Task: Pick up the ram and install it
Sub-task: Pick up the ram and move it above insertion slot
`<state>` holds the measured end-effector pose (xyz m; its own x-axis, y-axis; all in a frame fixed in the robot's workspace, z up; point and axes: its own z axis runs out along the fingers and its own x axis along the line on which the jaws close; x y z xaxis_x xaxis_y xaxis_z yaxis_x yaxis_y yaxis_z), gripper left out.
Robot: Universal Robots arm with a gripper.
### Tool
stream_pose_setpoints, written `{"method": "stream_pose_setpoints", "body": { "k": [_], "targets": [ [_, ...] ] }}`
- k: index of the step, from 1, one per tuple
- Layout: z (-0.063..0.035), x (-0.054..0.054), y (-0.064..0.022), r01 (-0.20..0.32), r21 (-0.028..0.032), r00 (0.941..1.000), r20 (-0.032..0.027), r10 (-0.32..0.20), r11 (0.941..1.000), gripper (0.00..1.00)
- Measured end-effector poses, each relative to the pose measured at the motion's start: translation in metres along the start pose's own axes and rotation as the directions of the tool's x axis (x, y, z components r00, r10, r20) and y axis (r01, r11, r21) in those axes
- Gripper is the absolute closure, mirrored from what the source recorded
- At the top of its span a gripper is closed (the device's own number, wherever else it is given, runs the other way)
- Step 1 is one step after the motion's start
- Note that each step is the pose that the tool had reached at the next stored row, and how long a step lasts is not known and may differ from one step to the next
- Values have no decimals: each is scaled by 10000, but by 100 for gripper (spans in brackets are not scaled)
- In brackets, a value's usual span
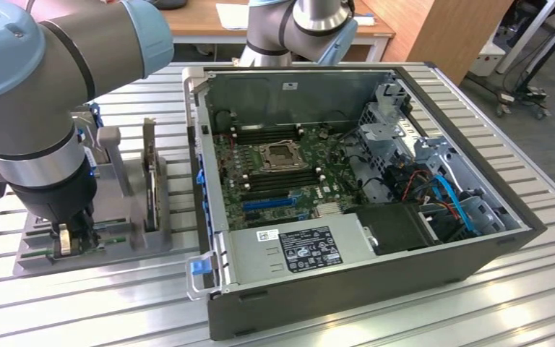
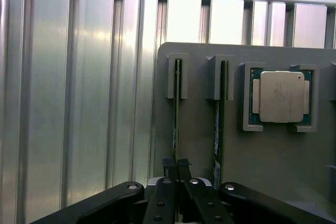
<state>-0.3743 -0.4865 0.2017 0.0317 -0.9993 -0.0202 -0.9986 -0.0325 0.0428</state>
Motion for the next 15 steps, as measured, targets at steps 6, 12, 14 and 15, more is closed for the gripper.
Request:
{"method": "stream_pose_setpoints", "body": {
  "k": [6,12,14,15],
  "targets": [
    [0,0,0,0,0,10000,0,0,10000,89],
    [0,0,0,-11,1,10000,0,11,10000,89],
    [0,0,0,-45,2,10000,2,45,10000,89],
    [0,0,0,-74,2,10000,4,74,10000,89]
  ]
}}
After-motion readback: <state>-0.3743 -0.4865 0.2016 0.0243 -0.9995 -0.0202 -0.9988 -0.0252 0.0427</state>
